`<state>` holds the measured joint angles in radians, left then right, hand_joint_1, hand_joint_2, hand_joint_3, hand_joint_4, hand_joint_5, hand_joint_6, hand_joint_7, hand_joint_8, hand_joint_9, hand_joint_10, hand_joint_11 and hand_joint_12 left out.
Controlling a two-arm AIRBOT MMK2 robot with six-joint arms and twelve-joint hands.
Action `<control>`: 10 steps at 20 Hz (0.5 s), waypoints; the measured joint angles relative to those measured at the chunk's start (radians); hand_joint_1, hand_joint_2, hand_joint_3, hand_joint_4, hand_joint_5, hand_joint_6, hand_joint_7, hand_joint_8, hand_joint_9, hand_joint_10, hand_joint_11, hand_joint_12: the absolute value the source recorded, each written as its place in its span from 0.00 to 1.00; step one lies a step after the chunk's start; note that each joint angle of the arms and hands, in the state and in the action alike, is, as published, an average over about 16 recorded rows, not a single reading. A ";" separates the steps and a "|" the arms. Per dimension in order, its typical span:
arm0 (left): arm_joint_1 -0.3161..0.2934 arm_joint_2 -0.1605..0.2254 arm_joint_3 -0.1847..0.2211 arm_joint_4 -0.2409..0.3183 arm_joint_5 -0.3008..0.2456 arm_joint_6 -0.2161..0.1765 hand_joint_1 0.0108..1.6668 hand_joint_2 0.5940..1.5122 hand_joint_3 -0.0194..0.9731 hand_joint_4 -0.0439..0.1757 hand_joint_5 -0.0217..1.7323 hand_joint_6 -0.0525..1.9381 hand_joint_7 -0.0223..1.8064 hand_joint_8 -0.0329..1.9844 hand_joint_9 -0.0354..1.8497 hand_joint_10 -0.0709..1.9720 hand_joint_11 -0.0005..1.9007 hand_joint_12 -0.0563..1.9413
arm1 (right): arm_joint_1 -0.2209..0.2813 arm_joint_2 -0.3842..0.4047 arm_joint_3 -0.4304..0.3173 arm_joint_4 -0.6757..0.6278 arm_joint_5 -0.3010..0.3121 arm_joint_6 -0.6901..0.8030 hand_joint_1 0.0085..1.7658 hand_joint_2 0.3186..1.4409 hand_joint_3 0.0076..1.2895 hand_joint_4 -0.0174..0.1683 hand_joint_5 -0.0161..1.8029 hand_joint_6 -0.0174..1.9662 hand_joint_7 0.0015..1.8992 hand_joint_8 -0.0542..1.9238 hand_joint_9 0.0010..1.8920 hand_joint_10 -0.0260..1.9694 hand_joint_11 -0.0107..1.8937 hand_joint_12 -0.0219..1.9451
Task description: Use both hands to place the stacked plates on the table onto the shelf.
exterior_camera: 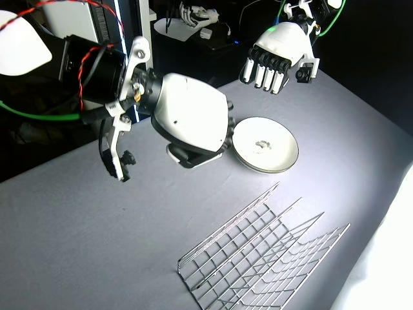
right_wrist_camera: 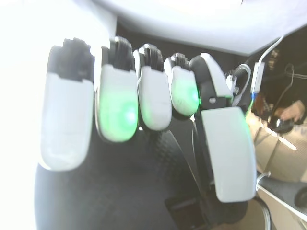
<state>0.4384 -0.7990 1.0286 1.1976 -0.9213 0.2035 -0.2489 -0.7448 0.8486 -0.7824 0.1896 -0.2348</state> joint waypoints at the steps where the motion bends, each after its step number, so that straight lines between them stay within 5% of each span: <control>1: 0.000 0.000 0.000 0.001 0.000 -0.001 0.14 0.73 0.06 0.35 0.33 0.44 0.35 0.42 0.37 0.44 0.37 0.45 | 0.000 0.000 0.000 0.000 0.000 0.000 0.12 0.88 0.03 0.30 0.44 0.47 0.49 0.46 0.51 0.47 0.56 0.60; 10: -0.028 -0.008 0.016 0.076 -0.006 -0.088 0.04 0.75 0.05 0.20 0.12 0.15 0.14 0.14 0.14 0.16 0.13 0.16 | 0.015 -0.004 0.003 -0.010 -0.009 0.000 0.03 0.90 0.02 0.10 0.23 0.17 0.26 0.17 0.25 0.18 0.21 0.47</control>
<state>0.4106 -0.8075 1.0445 1.2733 -0.9272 0.1160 -0.2336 -0.7491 0.8518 -0.7922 0.1803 -0.2352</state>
